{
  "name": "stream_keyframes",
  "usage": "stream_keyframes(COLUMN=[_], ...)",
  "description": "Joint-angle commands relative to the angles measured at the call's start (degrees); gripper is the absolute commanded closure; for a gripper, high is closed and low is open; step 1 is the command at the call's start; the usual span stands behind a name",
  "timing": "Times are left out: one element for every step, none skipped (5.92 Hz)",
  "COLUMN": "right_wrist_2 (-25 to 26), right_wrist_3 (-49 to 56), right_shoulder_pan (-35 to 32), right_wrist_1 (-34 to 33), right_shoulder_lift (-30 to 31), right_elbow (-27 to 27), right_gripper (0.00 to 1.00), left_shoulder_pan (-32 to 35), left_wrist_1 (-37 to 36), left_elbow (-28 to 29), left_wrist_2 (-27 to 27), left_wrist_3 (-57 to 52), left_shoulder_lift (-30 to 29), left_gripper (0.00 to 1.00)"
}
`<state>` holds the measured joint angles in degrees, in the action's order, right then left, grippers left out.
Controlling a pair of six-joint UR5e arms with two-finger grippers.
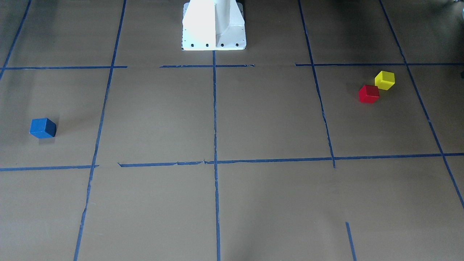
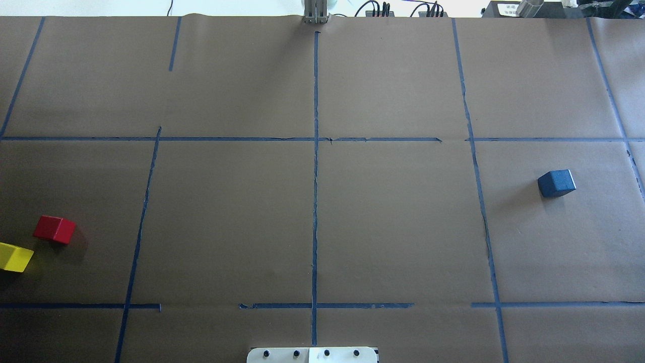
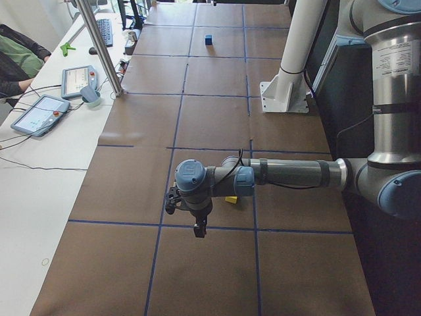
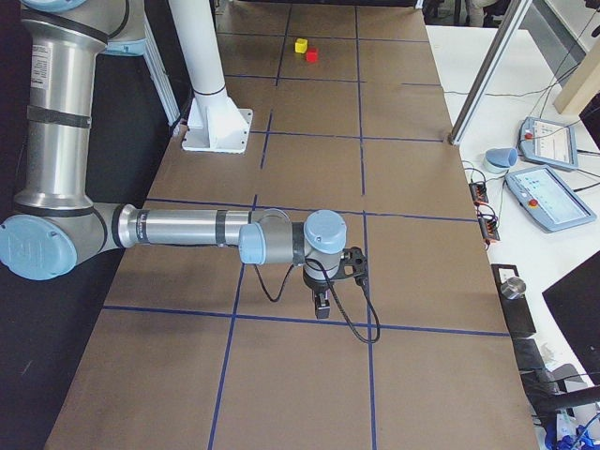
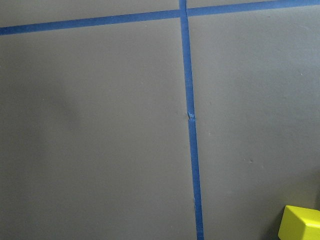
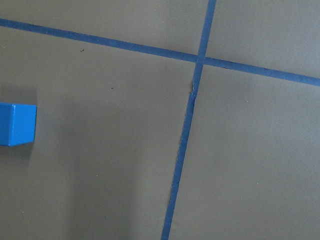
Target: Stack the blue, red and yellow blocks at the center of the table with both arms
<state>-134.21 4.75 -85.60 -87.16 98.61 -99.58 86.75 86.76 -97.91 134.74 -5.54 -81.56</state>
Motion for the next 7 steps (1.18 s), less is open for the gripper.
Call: stream_keyframes(right_wrist_2=[-0.1,-0.1,-0.3,-0.9,-0.8,3.1,5.9], right_wrist_3=[0.0,0.0,-4.5,-10.2,-16.3,-21.0,-26.9], right_shoulder_pan=[0.1,1.0,3.8,7.2,10.6,15.9,19.2], right_wrist_1=[0.1,3.5,9.2,14.3,15.4,16.2,19.4], right_shoulder_lift=[-0.2,-0.4,-0.9,-2.6,-5.4,-6.1,-6.2], right_elbow=[-0.1,-0.2,-0.2,-0.6,-0.6,-0.7,-0.7], right_gripper=[0.0,0.0,0.0,0.0,0.0,0.0,0.0], left_shoulder_pan=[0.0,0.0,0.0,0.0,0.0,0.0,0.0], left_wrist_1=[0.0,0.0,0.0,0.0,0.1,0.1,0.1], left_elbow=[-0.3,-0.2,-0.2,-0.2,-0.2,-0.2,-0.2], left_wrist_2=[0.1,0.3,0.3,0.4,0.4,0.4,0.4], left_wrist_3=[0.0,0.1,0.1,0.1,0.1,0.0,0.1], left_shoulder_lift=[0.1,0.1,0.1,0.1,0.1,0.1,0.1], left_gripper=[0.0,0.0,0.0,0.0,0.0,0.0,0.0])
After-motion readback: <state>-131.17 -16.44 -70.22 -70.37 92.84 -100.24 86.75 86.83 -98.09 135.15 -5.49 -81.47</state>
